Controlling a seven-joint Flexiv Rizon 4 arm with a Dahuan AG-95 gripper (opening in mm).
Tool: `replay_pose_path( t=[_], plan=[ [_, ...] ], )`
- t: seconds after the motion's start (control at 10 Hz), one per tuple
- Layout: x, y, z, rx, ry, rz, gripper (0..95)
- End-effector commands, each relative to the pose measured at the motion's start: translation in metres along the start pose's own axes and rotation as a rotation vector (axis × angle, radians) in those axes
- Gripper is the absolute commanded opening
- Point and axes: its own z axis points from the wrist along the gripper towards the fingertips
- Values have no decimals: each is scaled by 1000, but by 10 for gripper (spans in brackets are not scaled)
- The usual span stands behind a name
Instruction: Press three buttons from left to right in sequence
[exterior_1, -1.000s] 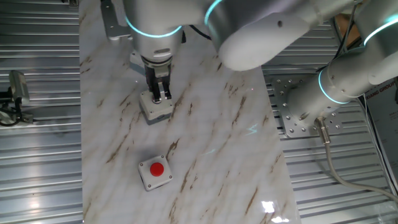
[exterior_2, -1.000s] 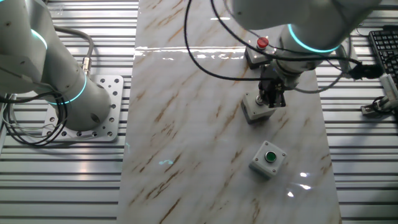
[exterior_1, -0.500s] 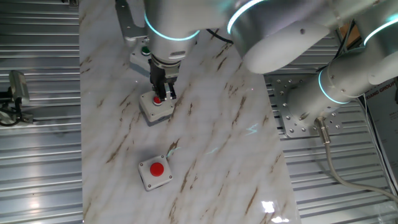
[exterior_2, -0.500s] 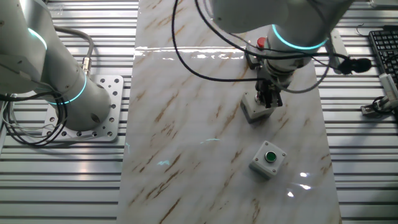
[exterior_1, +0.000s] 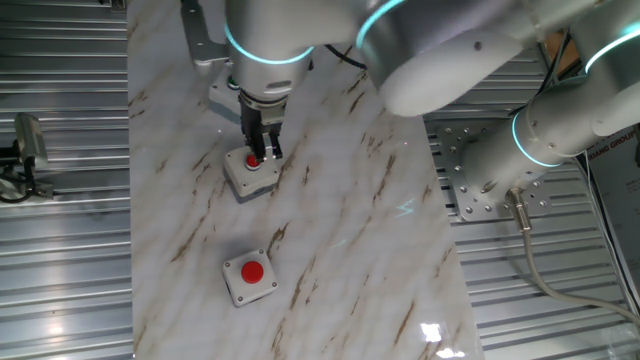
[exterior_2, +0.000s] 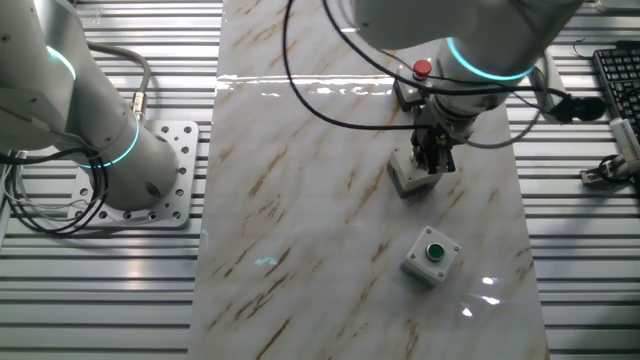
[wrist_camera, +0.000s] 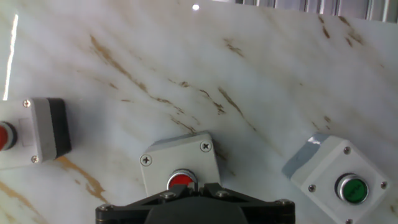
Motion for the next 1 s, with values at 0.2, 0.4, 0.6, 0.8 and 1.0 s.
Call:
replay_pose_path(
  t=[0.2, 0.4, 0.6, 0.8, 1.0],
  plan=[
    [-2, 6, -4, 6, 98, 32, 0],
    [-4, 10, -8, 33, 106, 21, 0],
    [-5, 11, -9, 10, 95, 28, 0],
    [-9, 15, -12, 5, 94, 50, 0],
    [-12, 21, -14, 3, 94, 69, 0]
  ],
)
